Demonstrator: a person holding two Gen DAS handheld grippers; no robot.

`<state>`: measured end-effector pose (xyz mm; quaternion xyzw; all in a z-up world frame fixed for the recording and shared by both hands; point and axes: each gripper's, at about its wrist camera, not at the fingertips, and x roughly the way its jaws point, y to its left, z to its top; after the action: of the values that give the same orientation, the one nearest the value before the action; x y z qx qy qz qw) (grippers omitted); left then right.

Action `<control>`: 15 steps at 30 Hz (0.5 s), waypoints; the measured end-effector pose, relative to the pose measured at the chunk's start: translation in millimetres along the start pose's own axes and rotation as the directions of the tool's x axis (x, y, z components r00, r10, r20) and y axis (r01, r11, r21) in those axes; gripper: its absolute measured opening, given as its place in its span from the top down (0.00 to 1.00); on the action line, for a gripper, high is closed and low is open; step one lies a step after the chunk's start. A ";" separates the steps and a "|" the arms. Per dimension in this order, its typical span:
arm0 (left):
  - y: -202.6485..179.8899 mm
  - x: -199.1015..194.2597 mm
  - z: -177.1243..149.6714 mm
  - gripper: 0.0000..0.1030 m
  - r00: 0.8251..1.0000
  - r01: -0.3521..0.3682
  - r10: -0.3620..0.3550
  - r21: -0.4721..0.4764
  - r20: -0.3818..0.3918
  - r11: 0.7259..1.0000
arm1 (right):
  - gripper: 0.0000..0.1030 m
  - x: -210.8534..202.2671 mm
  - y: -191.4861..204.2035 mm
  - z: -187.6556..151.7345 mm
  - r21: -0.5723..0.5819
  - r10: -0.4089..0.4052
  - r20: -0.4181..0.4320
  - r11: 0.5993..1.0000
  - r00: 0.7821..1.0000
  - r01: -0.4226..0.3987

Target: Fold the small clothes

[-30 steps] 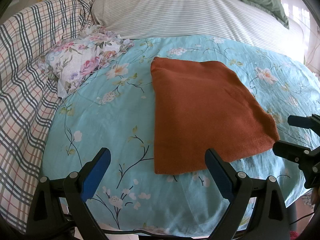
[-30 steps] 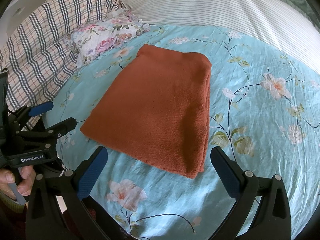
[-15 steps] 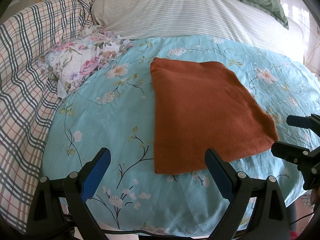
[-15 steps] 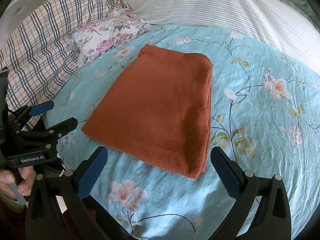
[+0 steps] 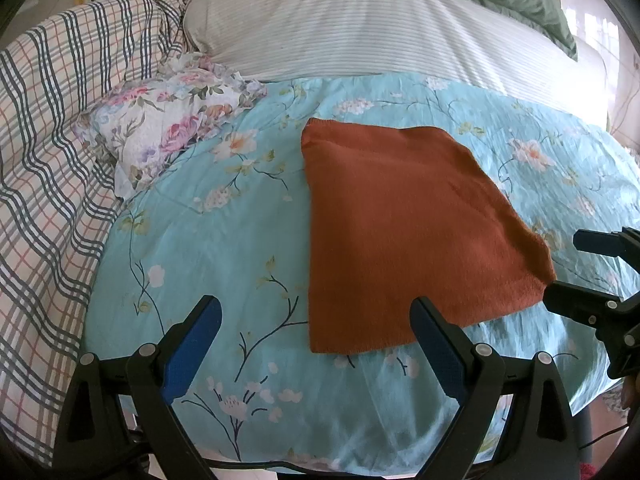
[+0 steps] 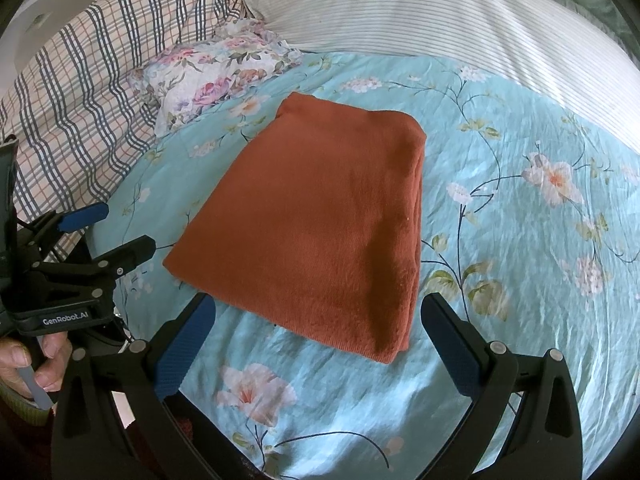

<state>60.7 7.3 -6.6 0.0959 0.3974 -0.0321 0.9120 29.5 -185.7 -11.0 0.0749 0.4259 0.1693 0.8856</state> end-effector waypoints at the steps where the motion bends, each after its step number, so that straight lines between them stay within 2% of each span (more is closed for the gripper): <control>1: -0.4 -0.5 0.7 0.07 1.000 -0.001 0.001 0.000 0.000 1.000 | 0.01 0.0 0.2 0.3 0.000 0.000 0.000 1.000 1.000 0.000; 15: -0.5 -0.7 5.2 0.07 1.000 -0.001 0.001 -0.001 0.002 1.000 | 0.01 0.1 4.6 2.7 0.004 -0.004 0.003 1.000 1.000 0.004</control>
<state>63.9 5.8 -2.7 0.0954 0.3965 -0.0317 0.9125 30.6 -181.3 -8.1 0.0762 0.4250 0.1664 0.8865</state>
